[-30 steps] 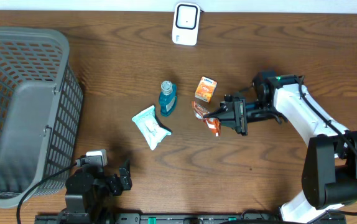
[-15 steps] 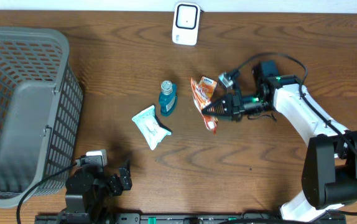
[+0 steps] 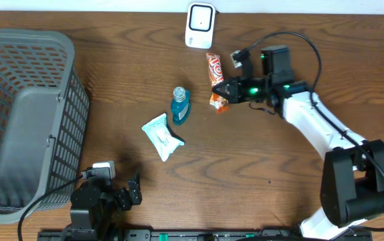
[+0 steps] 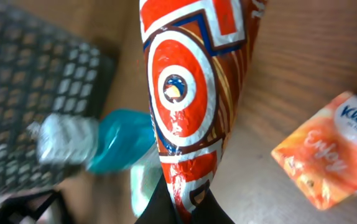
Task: Scan the item barcode
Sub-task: 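Carry the snack bar up to the scanner with the right gripper, then carry the snack bar off the table to the right and release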
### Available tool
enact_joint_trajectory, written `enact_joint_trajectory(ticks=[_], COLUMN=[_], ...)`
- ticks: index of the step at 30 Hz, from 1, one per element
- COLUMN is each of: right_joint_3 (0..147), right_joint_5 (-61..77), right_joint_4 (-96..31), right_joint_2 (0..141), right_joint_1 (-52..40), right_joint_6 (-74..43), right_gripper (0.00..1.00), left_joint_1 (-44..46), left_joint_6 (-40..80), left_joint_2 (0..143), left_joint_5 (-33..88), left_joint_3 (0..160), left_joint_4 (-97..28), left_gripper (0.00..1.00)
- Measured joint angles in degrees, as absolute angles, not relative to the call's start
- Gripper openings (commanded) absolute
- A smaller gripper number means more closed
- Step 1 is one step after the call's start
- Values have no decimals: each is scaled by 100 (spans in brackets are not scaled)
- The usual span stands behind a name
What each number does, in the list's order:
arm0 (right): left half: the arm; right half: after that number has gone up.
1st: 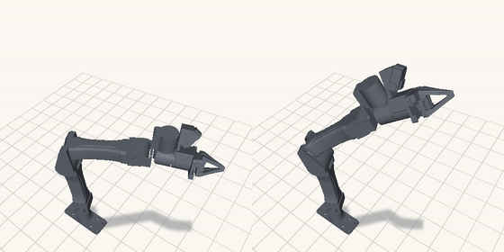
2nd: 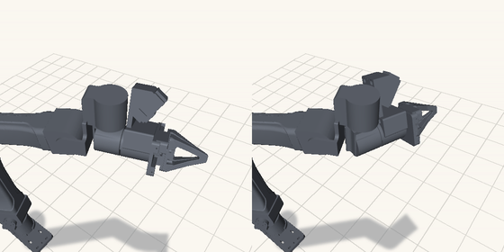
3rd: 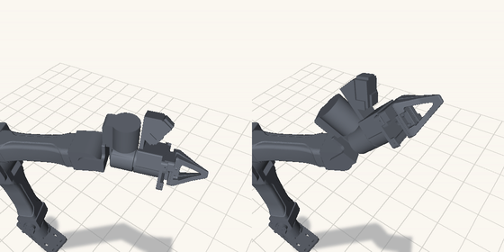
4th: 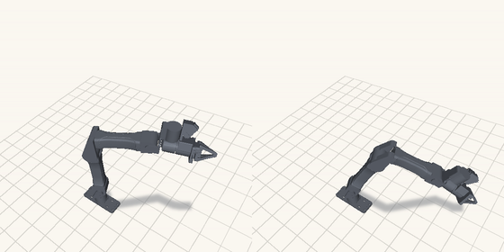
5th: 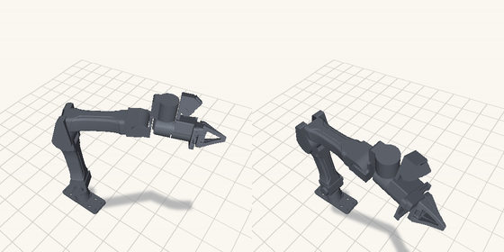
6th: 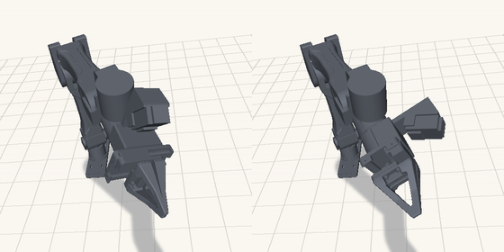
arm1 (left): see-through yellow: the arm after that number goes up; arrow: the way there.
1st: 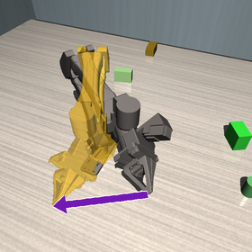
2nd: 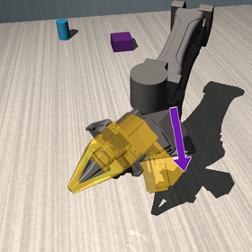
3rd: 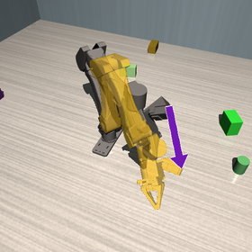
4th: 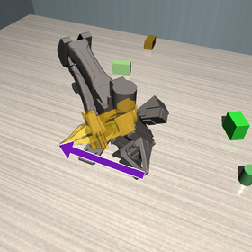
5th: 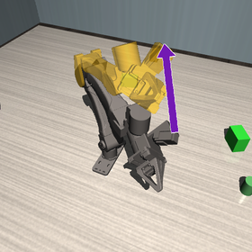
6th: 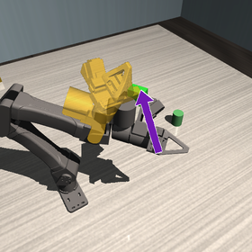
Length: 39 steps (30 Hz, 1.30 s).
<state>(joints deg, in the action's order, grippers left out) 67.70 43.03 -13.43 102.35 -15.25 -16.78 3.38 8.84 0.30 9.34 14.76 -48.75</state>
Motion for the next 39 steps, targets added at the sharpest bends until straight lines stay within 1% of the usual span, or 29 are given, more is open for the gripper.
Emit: enact_joint_trajectory(ticks=[3, 7, 12, 19, 23, 32, 35, 39], right_joint_3=[6995, 7693, 9131, 11528, 12403, 12770, 12910, 13246], right_joint_5=[3614, 3015, 2617, 2305, 1929, 1496, 1452, 1433], right_joint_4=[-1341, -1332, -1605, -2532, -2902, -3107, -3592, -4576], right_joint_2=[10278, 10600, 11550, 13378, 14031, 14178, 14178, 14167], right_joint_1=[-1765, -1872, -1872, -1872, -1872, -1872, -1850, -1747], right_joint_6=[-1831, -1929, -2023, -2152, -2193, -2200, -2211, -2119], right_gripper=[1, 1, 1, 1, 1, 1, 1, 1], left_joint_1=[338, 338, 338, 338, 338, 338, 338, 338], left_joint_6=[884, 884, 882, 884, 884, 884, 884, 884], left_joint_2=[30, 30, 30, 30, 30, 30, 30, 30], left_joint_5=[934, 934, 934, 934, 934, 934, 934, 934], left_joint_3=[1476, 1476, 1476, 1476, 1476, 1476, 1476, 1476], left_joint_4=[-4875, -4875, -4875, -4875, -4875, -4875, -4875, -4877], left_gripper=[99, 99, 99, 99, 99, 99, 99, 99])
